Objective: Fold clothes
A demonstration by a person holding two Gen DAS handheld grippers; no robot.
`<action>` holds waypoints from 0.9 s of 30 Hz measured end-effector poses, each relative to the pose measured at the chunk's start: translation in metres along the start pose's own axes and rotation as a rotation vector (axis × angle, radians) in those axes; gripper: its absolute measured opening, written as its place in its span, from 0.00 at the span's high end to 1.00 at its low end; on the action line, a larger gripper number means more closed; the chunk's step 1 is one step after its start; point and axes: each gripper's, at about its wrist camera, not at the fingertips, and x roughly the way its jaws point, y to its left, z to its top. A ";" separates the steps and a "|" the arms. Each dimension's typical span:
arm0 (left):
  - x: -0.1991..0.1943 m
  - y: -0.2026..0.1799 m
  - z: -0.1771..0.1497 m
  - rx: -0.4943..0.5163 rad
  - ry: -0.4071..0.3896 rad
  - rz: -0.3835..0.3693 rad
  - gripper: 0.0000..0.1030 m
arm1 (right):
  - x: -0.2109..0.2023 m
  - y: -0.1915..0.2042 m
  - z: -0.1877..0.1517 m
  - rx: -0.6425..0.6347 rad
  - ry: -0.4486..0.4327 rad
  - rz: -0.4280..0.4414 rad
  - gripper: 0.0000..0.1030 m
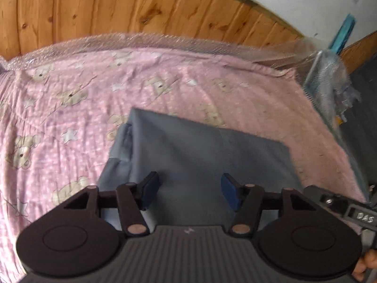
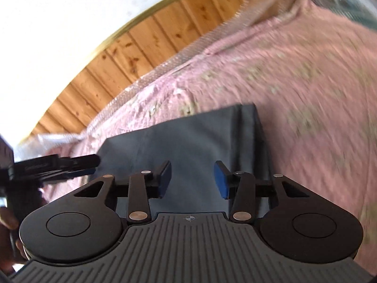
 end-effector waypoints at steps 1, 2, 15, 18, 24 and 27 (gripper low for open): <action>0.011 0.015 -0.005 -0.033 0.028 0.027 0.40 | 0.013 0.000 -0.001 -0.058 0.036 -0.014 0.56; 0.021 0.030 -0.010 -0.069 0.051 0.049 0.29 | 0.027 -0.001 -0.005 -0.120 0.081 -0.036 0.57; 0.034 0.029 0.061 -0.125 0.002 0.005 0.37 | 0.048 -0.045 0.042 -0.126 0.035 -0.050 0.58; 0.058 0.053 0.054 -0.159 0.061 0.109 0.31 | 0.088 -0.054 0.037 -0.139 0.121 -0.063 0.57; 0.006 0.078 0.036 -0.184 0.070 0.163 0.31 | 0.028 -0.090 0.022 0.021 0.032 -0.061 0.41; -0.023 0.052 0.027 -0.100 0.043 0.161 0.30 | -0.021 -0.083 0.007 0.025 -0.009 -0.055 0.37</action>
